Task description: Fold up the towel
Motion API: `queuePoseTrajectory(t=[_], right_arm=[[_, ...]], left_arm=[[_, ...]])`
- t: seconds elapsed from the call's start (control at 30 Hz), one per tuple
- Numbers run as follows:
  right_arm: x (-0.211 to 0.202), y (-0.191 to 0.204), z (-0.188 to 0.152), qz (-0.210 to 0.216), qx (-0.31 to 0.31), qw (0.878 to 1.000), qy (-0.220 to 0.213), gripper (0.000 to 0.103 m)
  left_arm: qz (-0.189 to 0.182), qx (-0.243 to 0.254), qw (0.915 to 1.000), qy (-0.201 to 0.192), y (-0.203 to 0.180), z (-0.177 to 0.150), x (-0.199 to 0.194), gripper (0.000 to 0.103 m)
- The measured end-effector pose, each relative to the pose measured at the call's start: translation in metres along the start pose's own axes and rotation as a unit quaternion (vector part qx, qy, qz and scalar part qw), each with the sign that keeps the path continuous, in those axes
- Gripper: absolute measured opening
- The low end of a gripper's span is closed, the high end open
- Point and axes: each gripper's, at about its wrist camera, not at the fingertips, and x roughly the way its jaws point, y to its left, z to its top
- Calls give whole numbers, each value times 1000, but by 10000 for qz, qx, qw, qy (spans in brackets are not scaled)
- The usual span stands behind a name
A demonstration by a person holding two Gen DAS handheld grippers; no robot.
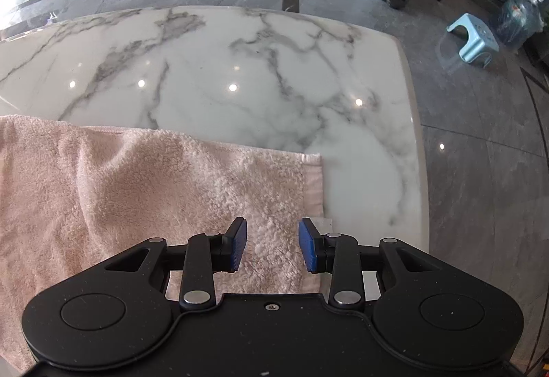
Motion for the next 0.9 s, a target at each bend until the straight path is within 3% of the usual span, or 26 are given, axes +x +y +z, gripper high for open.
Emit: queuePoseTrajectory(t=[0.13,0.3,0.47,0.73,0.9], right_arm=[[5,19,5,131,-209,9997,40,32],[2,40,2,415,-378,9984,74,32],[-6,74,-4,656,-951,9931,197,32],[-33,164,12,1022,-2095,9724,96,32],[-51,209,14,1174,-2544,9599,3,33]], left_arm=[[72,294,9994,173,-9,-1,-1,12],[121,140,9951,970,-2,-19,53,12],[-289,108,9927,1163,-6,-36,72,12],[-1223,776,9843,1007,-56,-63,43,11],[-1750,1289,9688,1193,-90,-82,33,10]])
